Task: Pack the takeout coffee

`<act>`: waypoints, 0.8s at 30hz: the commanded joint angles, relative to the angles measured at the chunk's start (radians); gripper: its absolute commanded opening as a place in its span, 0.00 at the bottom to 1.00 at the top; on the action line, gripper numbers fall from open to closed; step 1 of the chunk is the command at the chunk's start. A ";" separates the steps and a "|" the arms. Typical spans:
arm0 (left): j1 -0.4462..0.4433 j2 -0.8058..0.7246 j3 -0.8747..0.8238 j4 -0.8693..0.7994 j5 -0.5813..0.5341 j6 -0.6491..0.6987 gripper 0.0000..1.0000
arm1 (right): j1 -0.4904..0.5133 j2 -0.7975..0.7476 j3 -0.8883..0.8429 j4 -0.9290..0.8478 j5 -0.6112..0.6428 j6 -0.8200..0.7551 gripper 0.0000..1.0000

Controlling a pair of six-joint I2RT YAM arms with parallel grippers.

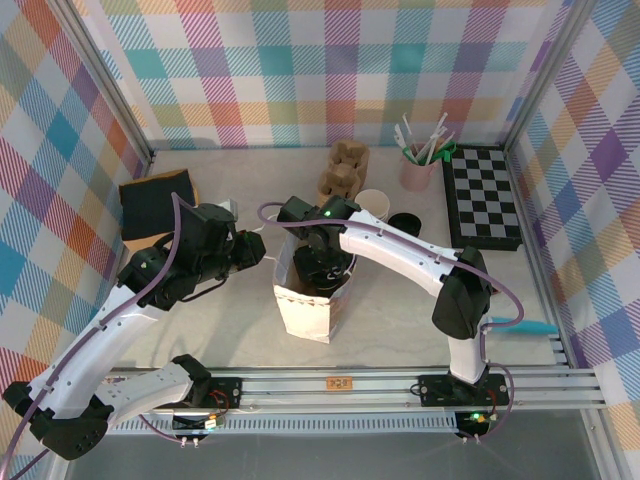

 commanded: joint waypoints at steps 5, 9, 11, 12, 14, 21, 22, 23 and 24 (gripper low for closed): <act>0.006 -0.027 0.012 -0.022 -0.018 0.008 0.24 | -0.008 0.021 -0.006 0.016 0.014 0.013 0.61; 0.008 -0.029 0.009 -0.023 -0.017 0.004 0.25 | -0.008 0.028 0.009 0.007 0.018 0.011 0.62; 0.007 -0.028 0.008 -0.023 -0.017 0.003 0.25 | -0.009 0.032 0.016 0.001 0.025 0.010 0.62; 0.007 -0.028 0.006 -0.023 -0.018 0.004 0.25 | -0.009 0.031 0.018 0.000 0.028 0.010 0.62; 0.006 -0.028 0.006 -0.021 -0.018 0.003 0.25 | -0.009 0.031 0.019 -0.001 0.031 0.010 0.62; 0.006 -0.027 0.006 -0.022 -0.014 0.005 0.24 | -0.015 0.030 0.027 -0.004 0.051 0.009 0.62; 0.006 -0.027 0.005 -0.022 -0.011 0.005 0.24 | -0.015 0.030 0.028 -0.004 0.053 0.009 0.62; 0.007 -0.025 0.006 -0.023 -0.010 0.006 0.24 | -0.017 0.028 0.030 -0.004 0.054 0.009 0.62; 0.007 -0.025 0.007 -0.022 -0.009 0.007 0.24 | -0.017 0.028 0.031 -0.004 0.055 0.008 0.62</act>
